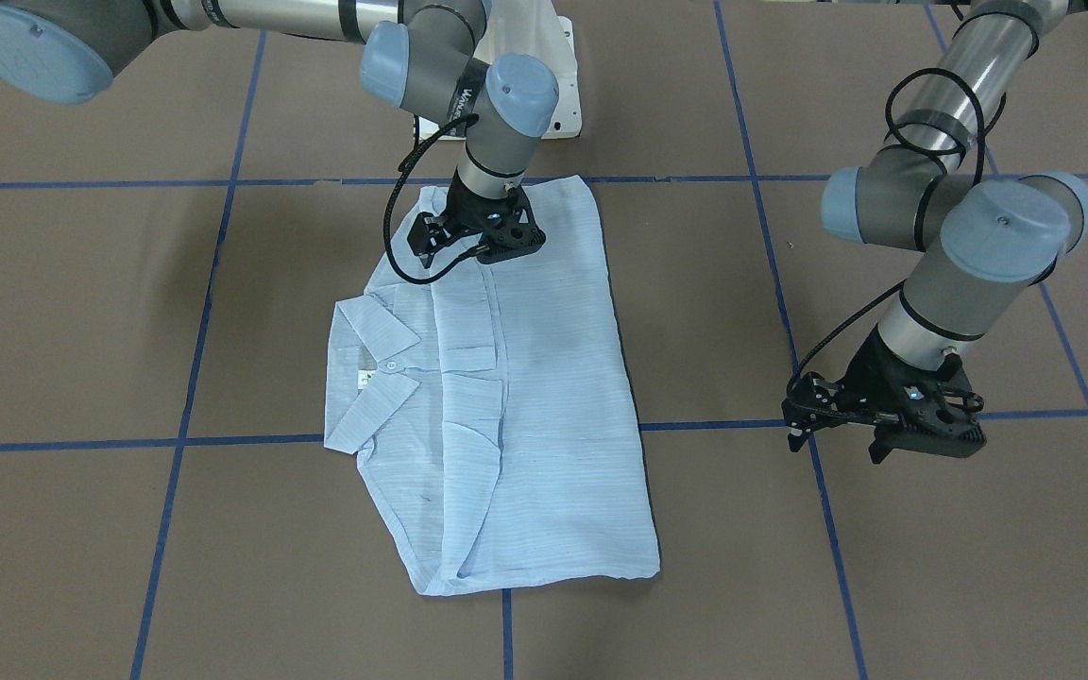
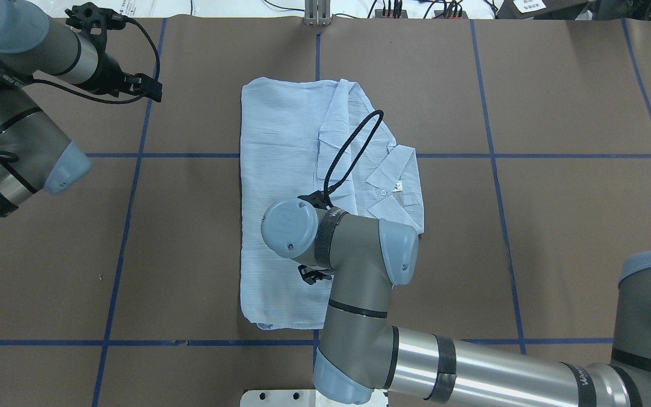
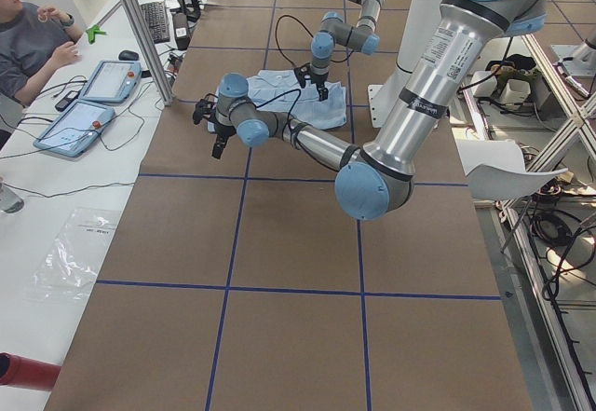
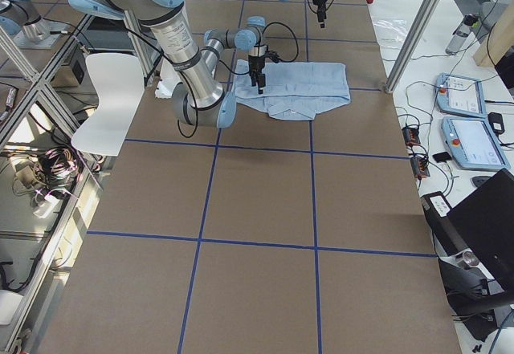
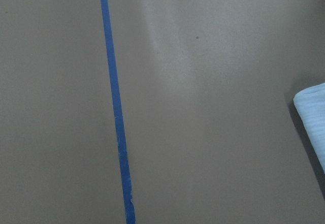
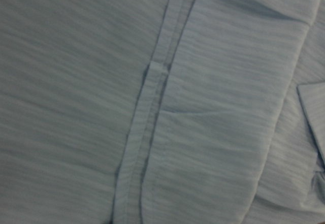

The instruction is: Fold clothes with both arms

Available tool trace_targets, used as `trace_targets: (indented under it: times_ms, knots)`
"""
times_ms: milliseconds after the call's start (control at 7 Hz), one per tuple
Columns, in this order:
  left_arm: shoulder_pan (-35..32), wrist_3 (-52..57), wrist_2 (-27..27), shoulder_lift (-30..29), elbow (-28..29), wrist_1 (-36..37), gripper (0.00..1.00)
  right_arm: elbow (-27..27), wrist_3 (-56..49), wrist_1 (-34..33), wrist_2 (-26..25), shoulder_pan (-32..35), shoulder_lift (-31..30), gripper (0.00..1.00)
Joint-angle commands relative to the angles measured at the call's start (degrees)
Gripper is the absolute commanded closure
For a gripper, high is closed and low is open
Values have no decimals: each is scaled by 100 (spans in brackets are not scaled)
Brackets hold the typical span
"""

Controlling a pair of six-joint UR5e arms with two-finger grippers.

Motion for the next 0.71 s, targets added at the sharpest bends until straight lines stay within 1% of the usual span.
trace_targets:
  times_ms: [0,286,429,571]
  knots:
    - [3,0,1,-6,1,-5,0,40,-9,-33,1,-23,-48,0]
    - [3,0,1,-6,10,-5,0,136,-236,-163,-8,-5,-136,0]
    - [12,0,1,-6,10,4,0,397,-534,-278,-8,117,-336,0]
    - [12,-9,1,-6,10,4,0,844,-885,-374,1,292,-678,0]
